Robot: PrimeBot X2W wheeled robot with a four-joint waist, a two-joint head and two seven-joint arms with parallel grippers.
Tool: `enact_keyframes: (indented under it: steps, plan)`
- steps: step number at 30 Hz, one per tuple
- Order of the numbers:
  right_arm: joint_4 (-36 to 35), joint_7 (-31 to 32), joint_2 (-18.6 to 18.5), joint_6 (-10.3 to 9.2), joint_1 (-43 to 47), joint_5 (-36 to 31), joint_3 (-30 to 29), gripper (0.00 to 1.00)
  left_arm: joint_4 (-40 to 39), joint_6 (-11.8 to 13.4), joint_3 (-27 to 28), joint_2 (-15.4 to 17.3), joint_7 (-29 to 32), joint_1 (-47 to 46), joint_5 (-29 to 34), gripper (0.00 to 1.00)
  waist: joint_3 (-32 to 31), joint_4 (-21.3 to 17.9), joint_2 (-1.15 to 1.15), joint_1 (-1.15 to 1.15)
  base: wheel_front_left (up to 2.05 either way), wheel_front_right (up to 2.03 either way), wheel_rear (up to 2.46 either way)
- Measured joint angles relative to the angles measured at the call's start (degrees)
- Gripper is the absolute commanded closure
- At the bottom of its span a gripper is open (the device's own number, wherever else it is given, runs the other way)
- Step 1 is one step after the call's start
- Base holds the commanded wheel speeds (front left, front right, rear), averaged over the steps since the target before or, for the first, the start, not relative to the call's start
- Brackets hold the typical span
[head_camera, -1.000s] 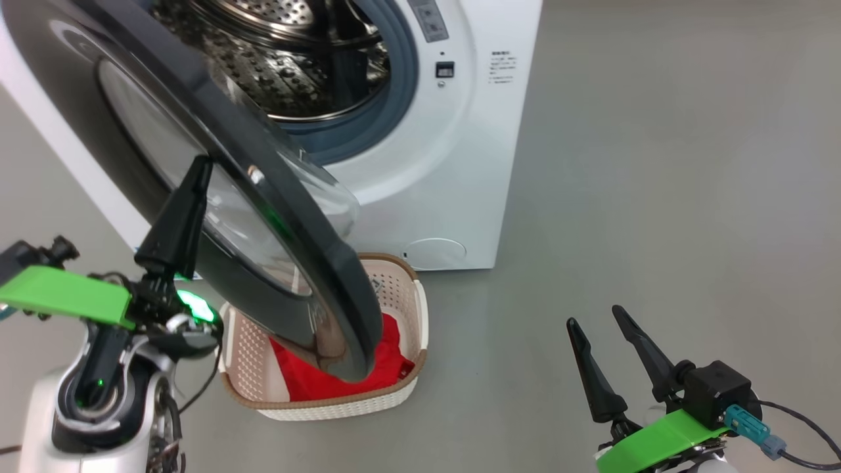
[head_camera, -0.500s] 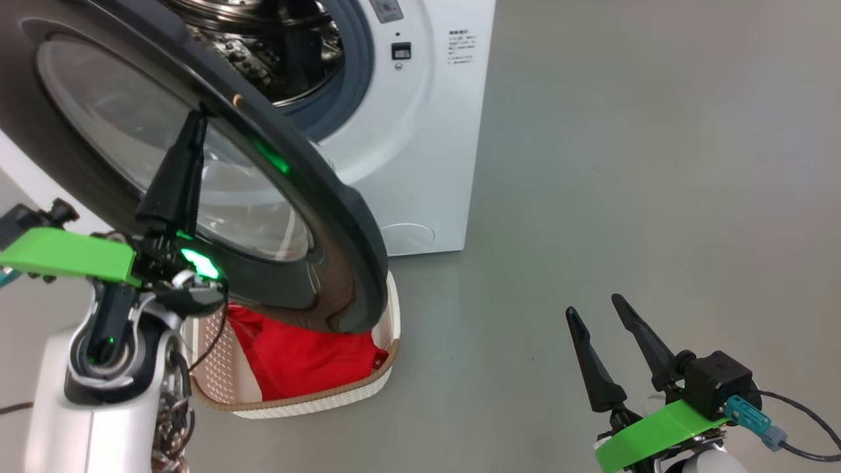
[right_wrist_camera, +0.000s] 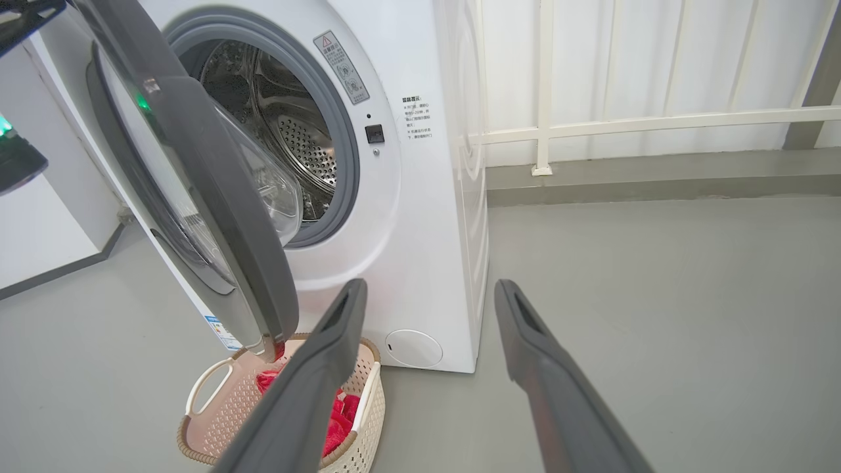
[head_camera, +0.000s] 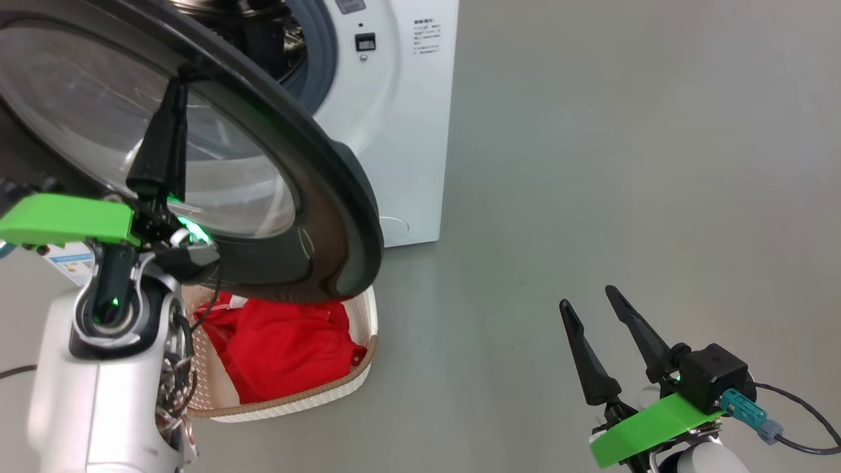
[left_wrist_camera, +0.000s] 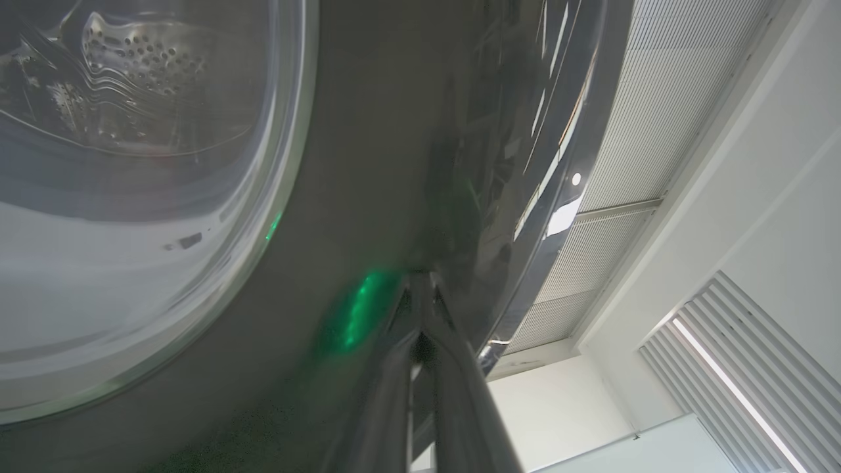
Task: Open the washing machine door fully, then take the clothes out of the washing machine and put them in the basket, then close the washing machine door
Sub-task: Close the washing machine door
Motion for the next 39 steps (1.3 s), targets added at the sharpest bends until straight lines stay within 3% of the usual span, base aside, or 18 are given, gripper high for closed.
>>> enact_keyframes:
  steps: [21, 30, 31, 32, 33, 39]
  plan:
    - [-0.1, 0.0, 0.0, 0.01, -1.4, 0.1, 0.5, 0.0, 11.3, -4.1, 1.4, 0.3, -2.6, -9.8, 0.9, 1.0, 2.1, -5.6, 0.0, 0.0, 0.0, 0.0, 0.0]
    - [0.0, 0.0, 0.0, 0.01, -1.4, 0.1, 0.1, 0.0, 12.1, -4.7, 2.0, 0.1, -0.2, -10.1, -1.6, 1.0, 1.8, -4.9, 0.0, 0.0, 0.0, 0.0, 0.0]
    - [0.0, 0.0, 0.0, 0.01, -1.4, 0.1, 0.1, 0.0, 12.1, -4.7, 2.0, 0.0, 0.1, -10.0, -1.9, 0.89, 1.6, -4.7, 0.0, 0.0, 0.0, 0.0, 0.0]
    - [0.0, 0.0, 0.0, 0.0, -1.4, 0.1, 0.1, 0.0, 11.9, -4.7, 2.0, 0.0, 0.2, -9.7, -2.1, 0.55, 1.5, -4.4, 0.0, 0.0, 0.0, 0.0, 0.0]
    - [0.0, 0.0, 0.0, 0.01, -1.4, 0.1, 0.1, 0.0, 11.6, -4.7, 2.0, -0.1, 0.2, -9.1, -2.2, 0.0, 1.3, -4.1, 0.0, 0.0, 0.0, 0.0, 0.0]
    - [0.1, 0.0, 0.0, 0.01, -1.1, 0.2, 0.1, 0.0, 10.5, -5.1, 1.4, 0.2, 1.4, -3.4, -2.0, 0.0, -0.2, -1.8, 0.0, 0.0, 0.0, 0.0, 0.0]
